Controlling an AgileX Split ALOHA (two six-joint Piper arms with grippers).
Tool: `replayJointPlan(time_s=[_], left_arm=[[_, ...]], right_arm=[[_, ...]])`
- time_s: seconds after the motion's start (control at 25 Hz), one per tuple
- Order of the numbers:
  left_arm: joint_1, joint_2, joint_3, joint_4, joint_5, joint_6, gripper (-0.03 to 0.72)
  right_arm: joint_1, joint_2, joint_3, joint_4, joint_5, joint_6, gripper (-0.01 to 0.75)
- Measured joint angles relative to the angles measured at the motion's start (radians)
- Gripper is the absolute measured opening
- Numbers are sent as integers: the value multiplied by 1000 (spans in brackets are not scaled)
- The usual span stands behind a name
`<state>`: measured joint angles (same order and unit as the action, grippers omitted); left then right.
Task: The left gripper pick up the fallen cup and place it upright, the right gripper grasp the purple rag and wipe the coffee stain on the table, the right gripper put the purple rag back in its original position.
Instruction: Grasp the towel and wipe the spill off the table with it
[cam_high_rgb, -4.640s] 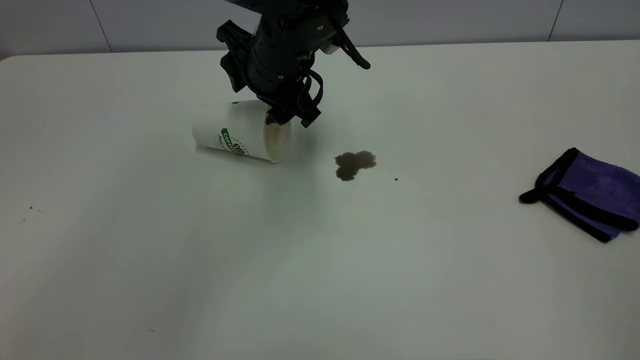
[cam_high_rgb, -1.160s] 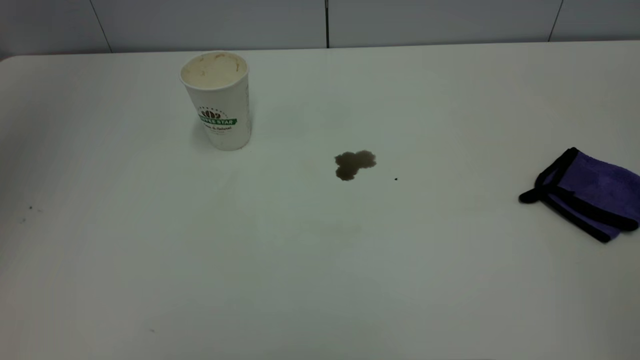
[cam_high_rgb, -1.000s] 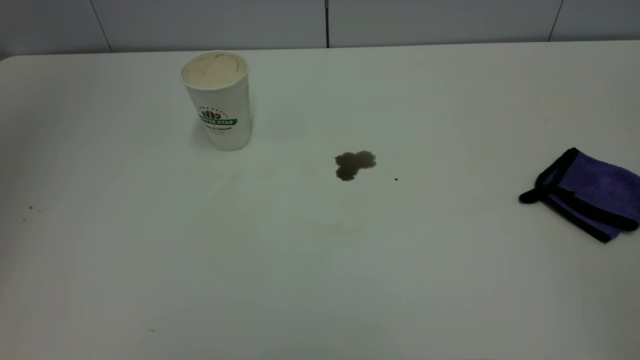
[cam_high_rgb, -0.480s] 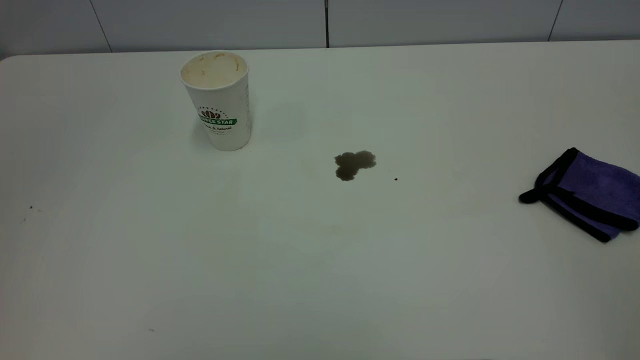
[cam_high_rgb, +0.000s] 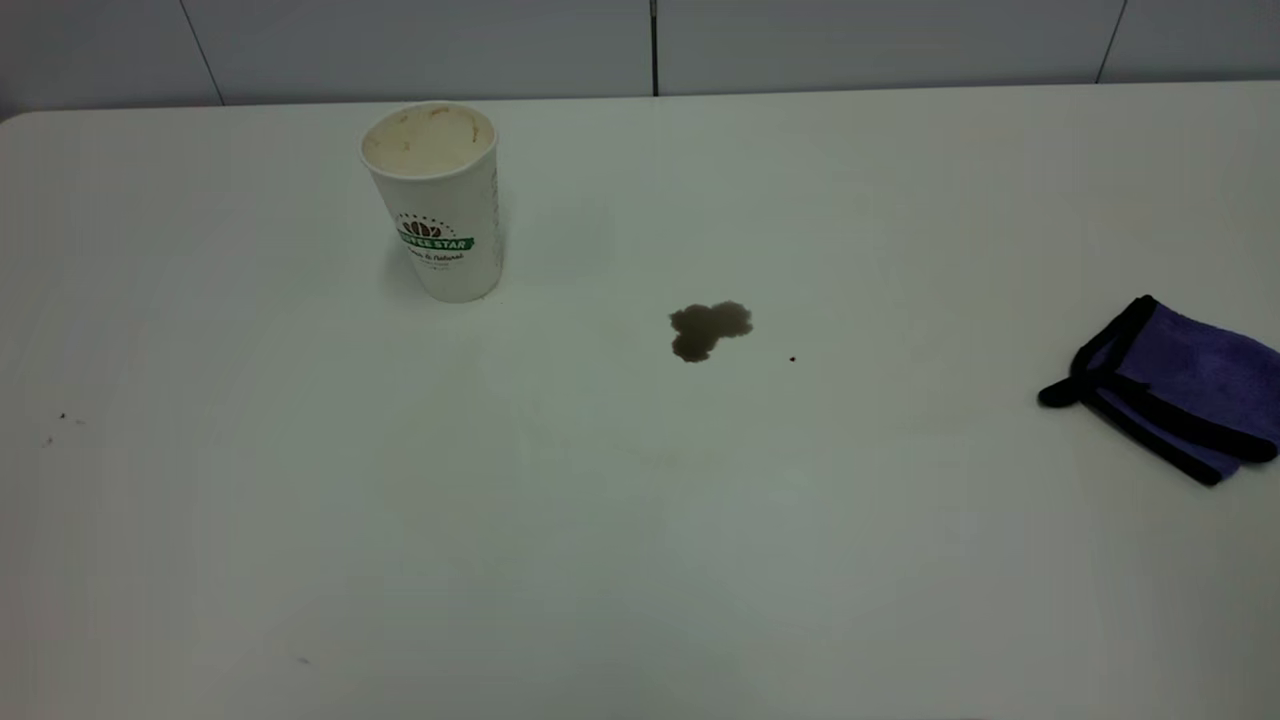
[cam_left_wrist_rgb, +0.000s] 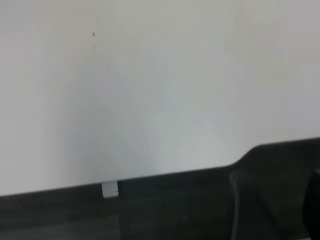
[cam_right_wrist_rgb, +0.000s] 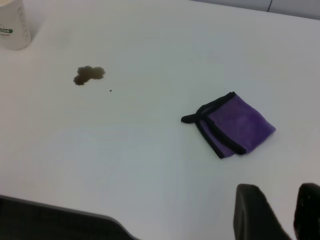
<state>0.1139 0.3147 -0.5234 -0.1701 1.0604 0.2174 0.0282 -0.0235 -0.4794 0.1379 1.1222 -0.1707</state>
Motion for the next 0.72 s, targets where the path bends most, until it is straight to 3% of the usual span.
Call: replayJointPlan(time_s=[0.24,0.56,0.72], left_arm=[[-4,-187,7,91,2,-92,318],[-102,-327,25,182,41,-208,318],[-112,-334,34,192,55,-210,318]], right_arm=[[0,0,0,0,0,0,241],[0,0,0,0,0,0,241],[0,0,0,0,0,0,241]])
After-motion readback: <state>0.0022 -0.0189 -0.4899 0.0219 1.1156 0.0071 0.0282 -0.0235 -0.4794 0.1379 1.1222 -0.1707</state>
